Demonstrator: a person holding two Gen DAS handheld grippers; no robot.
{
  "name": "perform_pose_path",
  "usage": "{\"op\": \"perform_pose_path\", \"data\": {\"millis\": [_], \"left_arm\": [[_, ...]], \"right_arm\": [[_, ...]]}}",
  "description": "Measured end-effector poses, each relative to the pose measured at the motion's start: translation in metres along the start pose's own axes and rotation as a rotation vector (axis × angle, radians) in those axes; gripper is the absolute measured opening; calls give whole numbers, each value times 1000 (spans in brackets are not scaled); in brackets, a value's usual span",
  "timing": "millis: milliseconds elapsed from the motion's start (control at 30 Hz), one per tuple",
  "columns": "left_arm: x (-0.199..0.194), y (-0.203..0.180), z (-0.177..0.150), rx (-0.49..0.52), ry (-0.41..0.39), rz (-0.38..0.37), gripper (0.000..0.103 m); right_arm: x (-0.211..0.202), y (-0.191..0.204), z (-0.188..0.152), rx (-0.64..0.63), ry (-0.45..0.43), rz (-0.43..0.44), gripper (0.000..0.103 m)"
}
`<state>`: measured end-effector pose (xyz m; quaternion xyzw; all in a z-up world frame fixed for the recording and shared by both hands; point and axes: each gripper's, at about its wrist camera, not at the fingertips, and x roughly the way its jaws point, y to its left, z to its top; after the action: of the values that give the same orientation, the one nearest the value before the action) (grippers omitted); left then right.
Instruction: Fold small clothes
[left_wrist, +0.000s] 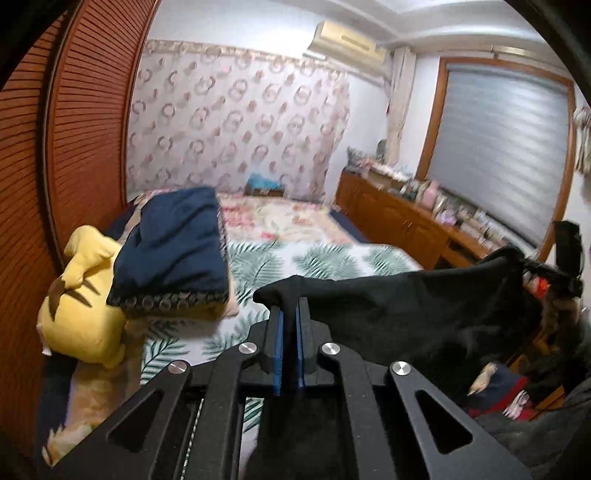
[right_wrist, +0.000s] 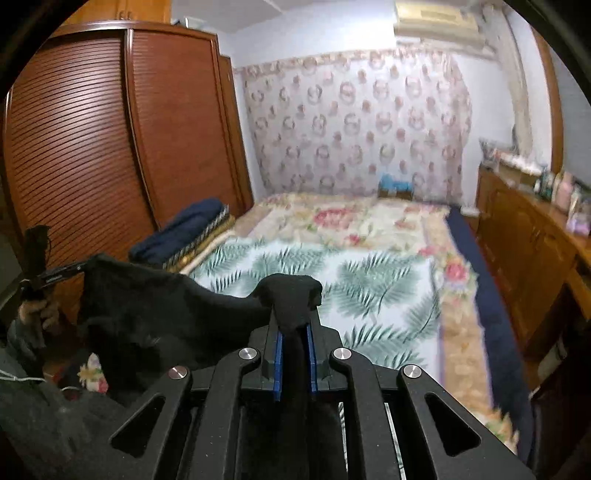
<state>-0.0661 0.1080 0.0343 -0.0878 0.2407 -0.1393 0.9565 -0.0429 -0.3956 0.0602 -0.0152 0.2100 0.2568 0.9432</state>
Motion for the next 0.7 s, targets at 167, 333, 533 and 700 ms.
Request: {"op": "perform_pose_path", "data": {"millis": [167,333,533,700], "left_arm": [[-33,-13,29,33,-86,-24,6],[-67,-29,62,82,-173,-31,6],[-92,-45,105,163,-279,14,6],[-101,-47,147,181,-380,21,6]], "right_arm": [[-36,15,23,-41,-92,20,10],[-70,26,45,-69,-169,47,10],[-111,32,71,-112,-270,31,10],[-143,30,97,-171,-364,-34,10]]}}
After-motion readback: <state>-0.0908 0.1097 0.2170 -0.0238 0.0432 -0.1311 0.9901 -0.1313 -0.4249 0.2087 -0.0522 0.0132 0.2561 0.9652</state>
